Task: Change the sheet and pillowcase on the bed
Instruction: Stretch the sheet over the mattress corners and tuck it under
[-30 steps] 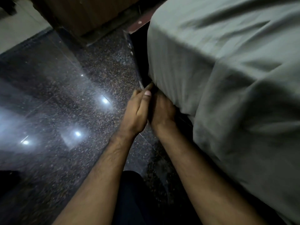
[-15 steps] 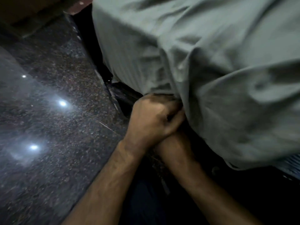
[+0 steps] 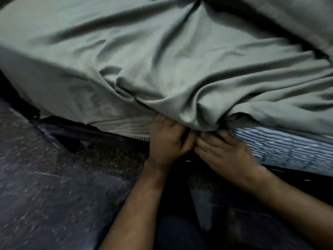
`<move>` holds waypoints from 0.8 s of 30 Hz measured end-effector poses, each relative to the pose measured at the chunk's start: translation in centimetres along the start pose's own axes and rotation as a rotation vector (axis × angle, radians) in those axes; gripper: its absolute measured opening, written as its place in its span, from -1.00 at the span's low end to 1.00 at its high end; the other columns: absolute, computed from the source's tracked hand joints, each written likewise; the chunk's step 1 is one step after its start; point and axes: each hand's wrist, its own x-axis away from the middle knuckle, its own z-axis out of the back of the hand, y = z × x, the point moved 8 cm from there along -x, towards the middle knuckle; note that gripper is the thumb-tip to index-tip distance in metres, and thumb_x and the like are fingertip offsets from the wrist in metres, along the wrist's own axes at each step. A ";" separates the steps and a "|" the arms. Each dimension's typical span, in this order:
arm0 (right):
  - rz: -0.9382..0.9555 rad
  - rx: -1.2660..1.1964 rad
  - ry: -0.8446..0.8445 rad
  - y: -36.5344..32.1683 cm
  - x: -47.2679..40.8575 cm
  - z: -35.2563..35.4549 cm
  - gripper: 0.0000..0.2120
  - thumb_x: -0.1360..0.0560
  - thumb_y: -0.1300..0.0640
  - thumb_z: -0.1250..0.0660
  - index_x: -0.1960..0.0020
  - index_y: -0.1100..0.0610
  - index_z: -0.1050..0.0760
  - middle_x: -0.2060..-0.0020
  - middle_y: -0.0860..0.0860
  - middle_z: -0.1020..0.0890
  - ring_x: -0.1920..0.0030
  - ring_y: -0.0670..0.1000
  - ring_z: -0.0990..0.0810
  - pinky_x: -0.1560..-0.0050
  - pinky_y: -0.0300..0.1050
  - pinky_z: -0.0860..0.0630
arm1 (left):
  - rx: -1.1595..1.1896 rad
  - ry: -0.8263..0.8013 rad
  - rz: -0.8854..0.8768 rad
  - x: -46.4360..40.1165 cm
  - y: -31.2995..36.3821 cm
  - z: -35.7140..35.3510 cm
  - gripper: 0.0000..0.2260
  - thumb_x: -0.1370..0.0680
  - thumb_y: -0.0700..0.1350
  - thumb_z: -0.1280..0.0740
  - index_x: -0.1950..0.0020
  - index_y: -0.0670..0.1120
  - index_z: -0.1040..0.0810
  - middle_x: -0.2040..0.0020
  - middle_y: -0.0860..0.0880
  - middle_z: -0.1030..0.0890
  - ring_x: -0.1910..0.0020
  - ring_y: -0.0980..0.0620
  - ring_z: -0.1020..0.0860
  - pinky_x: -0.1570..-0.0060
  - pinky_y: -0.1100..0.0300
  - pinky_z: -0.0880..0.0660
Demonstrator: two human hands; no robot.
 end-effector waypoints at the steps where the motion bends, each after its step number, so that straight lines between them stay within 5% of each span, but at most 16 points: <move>1: 0.028 0.041 -0.006 0.6 0.4 0.7 -0.71 -0.64 0.24 -0.08 -0.22 0.12 -0.52 -0.27 0.02 -0.58 -0.34 0.05 -0.40 -0.33 0.00 -0.29 | -0.031 0.016 -0.021 0.3 -0.2 0.2 -0.67 -0.62 -0.05 -0.23 0.15 -0.26 -0.61 0.23 -0.28 -0.64 0.11 -0.17 -0.46 0.08 0.05 -0.36; 7: -0.049 0.160 0.176 4.1 2.0 5.2 -0.70 -0.61 0.06 -0.31 -0.33 0.02 -0.52 -0.41 0.01 -0.50 -0.43 0.04 -0.42 -0.34 0.07 -0.27 | -0.116 -0.046 -0.018 0.7 2.0 -0.8 -0.68 -0.66 0.13 -0.17 -0.28 -0.06 -0.41 -0.13 -0.24 -0.53 -0.07 -0.21 -0.47 -0.08 -0.06 -0.40; 10: -0.342 0.031 0.235 7.2 3.8 5.9 -0.58 -0.60 0.03 -0.33 -0.42 0.09 -0.39 -0.45 0.16 -0.37 -0.43 0.20 -0.41 -0.31 0.16 -0.38 | -0.232 -0.150 -0.103 0.4 3.9 -2.4 -0.45 -0.56 0.32 -0.26 -0.49 0.18 -0.25 -0.20 -0.29 -0.54 -0.09 -0.24 -0.49 -0.12 -0.11 -0.44; 12: -0.557 -0.059 0.223 9.2 5.2 5.3 -0.48 -0.64 0.00 -0.29 -0.52 0.14 -0.26 -0.49 0.21 -0.33 -0.40 0.25 -0.43 -0.28 0.17 -0.41 | -0.312 -0.183 0.005 0.0 3.5 -3.5 -0.30 -0.48 0.41 -0.32 -0.54 0.23 -0.18 -0.19 -0.25 -0.57 -0.08 -0.24 -0.50 -0.13 -0.11 -0.44; 15: -0.691 -0.085 0.154 10.1 6.1 4.1 -0.36 -0.65 -0.10 -0.25 -0.61 0.15 -0.14 -0.44 0.12 -0.43 -0.21 0.22 -0.46 -0.20 0.18 -0.39 | -0.326 -0.079 0.098 0.0 3.1 -4.2 -0.43 -0.51 0.16 -0.45 -0.46 0.15 -0.32 -0.08 -0.27 -0.52 -0.02 -0.17 -0.42 -0.01 -0.15 -0.48; 19: -0.867 -0.102 0.085 12.0 4.8 3.3 -0.19 -0.53 -0.34 -0.17 -0.60 0.14 -0.17 -0.19 0.16 -0.51 -0.10 0.22 -0.45 -0.04 0.14 -0.37 | -0.238 -0.037 0.153 -0.1 2.8 -4.1 -0.58 -0.50 -0.03 -0.32 -0.36 0.12 -0.39 -0.06 -0.26 -0.40 -0.11 -0.16 -0.36 -0.18 -0.13 -0.40; 24: -0.727 -0.227 0.274 11.9 5.3 4.1 -0.61 -0.47 -0.17 -0.34 -0.18 0.06 -0.54 0.07 0.08 -0.55 0.03 0.20 -0.50 0.06 0.10 -0.36 | -0.131 -0.214 0.215 -0.2 3.6 -2.9 -0.54 -0.48 -0.15 -0.20 -0.37 0.12 -0.43 -0.18 -0.08 -0.40 -0.23 -0.15 -0.45 -0.32 0.13 -0.36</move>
